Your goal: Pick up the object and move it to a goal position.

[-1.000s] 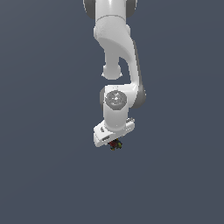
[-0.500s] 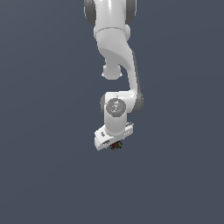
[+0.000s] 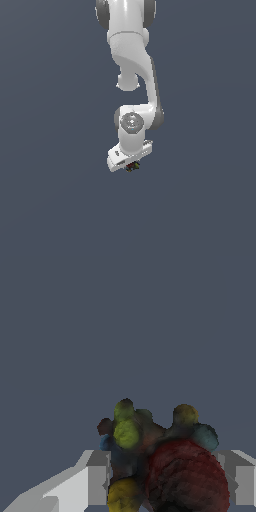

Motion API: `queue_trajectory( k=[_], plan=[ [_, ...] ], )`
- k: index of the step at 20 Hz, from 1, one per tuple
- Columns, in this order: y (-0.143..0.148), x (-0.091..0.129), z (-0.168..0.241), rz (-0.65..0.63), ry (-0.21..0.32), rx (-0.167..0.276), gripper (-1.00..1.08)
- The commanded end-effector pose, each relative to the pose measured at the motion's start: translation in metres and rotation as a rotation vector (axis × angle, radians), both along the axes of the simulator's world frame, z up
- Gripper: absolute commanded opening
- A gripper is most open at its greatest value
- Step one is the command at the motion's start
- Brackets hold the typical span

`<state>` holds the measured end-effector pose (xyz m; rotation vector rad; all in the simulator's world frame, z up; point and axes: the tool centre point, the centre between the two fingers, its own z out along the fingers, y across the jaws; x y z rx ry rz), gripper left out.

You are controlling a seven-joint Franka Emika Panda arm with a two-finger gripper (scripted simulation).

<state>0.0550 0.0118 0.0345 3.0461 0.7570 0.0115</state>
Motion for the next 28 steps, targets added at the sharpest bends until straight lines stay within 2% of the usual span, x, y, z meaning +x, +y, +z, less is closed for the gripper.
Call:
queue_trajectory(
  k=[1, 6, 11, 28],
  plan=[
    [0.001, -0.003, -0.005, 0.002, 0.008, 0.001, -1.00],
    [-0.006, 0.000, 0.005, 0.000, 0.000, 0.000, -1.00],
    [-0.029, -0.002, 0.024, 0.000, 0.001, 0.000, -1.00],
    [-0.186, -0.012, 0.155, 0.002, 0.005, 0.002, -1.00]
  ],
)
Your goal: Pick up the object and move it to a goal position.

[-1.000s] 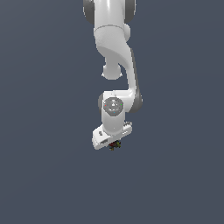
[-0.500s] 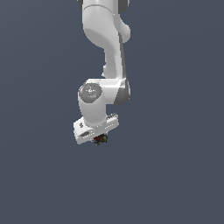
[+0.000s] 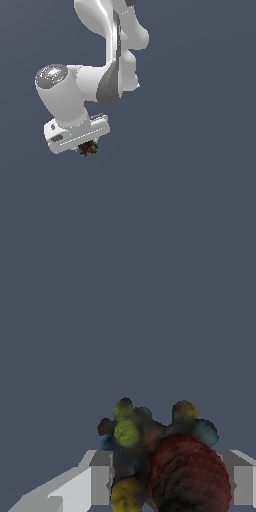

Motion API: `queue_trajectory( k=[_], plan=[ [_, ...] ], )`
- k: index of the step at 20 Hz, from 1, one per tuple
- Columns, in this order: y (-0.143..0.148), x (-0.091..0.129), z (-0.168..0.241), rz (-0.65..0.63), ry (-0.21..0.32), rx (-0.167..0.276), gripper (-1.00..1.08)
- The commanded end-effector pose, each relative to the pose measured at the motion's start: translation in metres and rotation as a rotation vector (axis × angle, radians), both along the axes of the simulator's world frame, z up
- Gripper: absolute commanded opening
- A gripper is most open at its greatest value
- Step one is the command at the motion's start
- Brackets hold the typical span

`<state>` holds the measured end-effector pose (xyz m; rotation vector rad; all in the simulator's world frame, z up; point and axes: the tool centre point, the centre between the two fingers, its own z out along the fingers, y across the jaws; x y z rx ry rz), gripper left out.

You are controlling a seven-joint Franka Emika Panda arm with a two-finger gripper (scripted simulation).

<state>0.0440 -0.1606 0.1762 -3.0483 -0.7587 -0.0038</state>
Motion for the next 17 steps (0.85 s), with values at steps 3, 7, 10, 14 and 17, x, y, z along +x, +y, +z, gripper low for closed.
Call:
queue_trajectory(
  k=[3, 7, 10, 14, 17],
  plan=[
    [-0.040, -0.001, 0.033, 0.001, 0.001, 0.000, -1.00],
    [-0.064, -0.001, 0.053, 0.001, 0.001, 0.000, -1.00],
    [-0.075, 0.000, 0.062, 0.001, 0.002, 0.000, -1.00],
    [-0.082, 0.001, 0.068, 0.001, 0.002, 0.000, -1.00],
    [-0.083, 0.001, 0.068, 0.001, 0.002, 0.000, -1.00]
  ],
)
